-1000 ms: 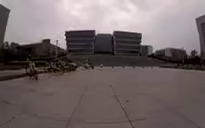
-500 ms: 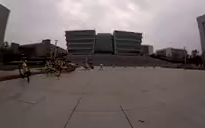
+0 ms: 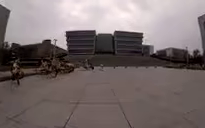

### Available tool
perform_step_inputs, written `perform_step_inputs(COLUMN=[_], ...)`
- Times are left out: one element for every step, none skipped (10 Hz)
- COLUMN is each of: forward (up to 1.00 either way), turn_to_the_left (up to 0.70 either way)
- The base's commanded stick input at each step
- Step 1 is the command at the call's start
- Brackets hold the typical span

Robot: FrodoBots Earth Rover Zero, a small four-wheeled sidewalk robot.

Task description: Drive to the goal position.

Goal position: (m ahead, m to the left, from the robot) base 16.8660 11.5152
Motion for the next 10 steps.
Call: perform_step_inputs(forward=[1.0,1.0,1.0,1.0,1.0,1.0,1.0,1.0,1.0,1.0], turn_to_the_left=[0.0,0.0,0.0,0.0,0.0,0.0,0.0,0.0,-0.02,-0.27])
